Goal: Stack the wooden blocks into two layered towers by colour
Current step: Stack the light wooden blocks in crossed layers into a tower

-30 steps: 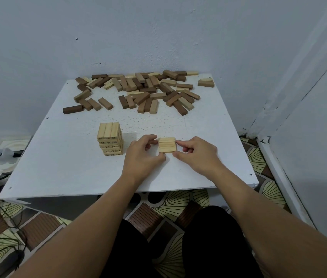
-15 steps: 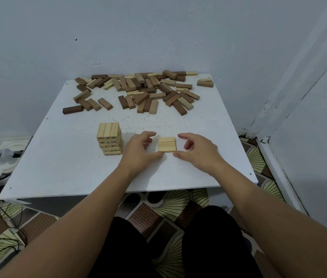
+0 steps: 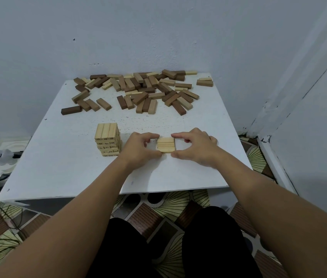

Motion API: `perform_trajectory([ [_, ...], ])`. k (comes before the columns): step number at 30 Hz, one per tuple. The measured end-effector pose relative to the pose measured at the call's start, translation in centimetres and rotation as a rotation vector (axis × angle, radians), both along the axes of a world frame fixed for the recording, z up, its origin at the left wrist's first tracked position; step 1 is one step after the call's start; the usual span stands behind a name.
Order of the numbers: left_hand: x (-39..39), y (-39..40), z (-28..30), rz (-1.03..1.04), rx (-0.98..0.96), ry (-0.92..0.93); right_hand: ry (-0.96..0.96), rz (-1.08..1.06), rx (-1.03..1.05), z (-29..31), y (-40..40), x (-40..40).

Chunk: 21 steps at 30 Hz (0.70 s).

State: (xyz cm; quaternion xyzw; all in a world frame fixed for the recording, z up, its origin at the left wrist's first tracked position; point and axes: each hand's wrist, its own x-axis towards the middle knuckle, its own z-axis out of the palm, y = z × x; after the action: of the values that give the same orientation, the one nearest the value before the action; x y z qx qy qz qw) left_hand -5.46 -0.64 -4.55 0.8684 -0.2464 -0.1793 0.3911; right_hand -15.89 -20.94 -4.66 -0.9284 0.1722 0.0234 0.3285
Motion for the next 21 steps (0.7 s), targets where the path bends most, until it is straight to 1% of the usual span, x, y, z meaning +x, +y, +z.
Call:
perform_trajectory([
  [3, -0.5, 0.3, 0.2, 0.020, -0.035, 0.031, -0.024, -0.020, 0.003, -0.2, 0.1, -0.3],
  [9, -2.1, 1.4, -0.4, 0.126, -0.126, -0.052, -0.122, -0.068, 0.022, -0.7, 0.3, -1.4],
  [14, -2.3, 1.6, -0.5, 0.137, -0.098, -0.067, -0.153, -0.073, 0.037, -0.7, 0.6, -1.6],
  [18, -2.4, 1.7, -0.6, 0.140, -0.122, -0.057, -0.168, -0.087, 0.076, -0.6, 0.7, -1.6],
  [21, -2.3, 1.8, -0.7, 0.152, -0.142, -0.042, -0.220, -0.117, 0.135, -0.8, 0.8, -1.8],
])
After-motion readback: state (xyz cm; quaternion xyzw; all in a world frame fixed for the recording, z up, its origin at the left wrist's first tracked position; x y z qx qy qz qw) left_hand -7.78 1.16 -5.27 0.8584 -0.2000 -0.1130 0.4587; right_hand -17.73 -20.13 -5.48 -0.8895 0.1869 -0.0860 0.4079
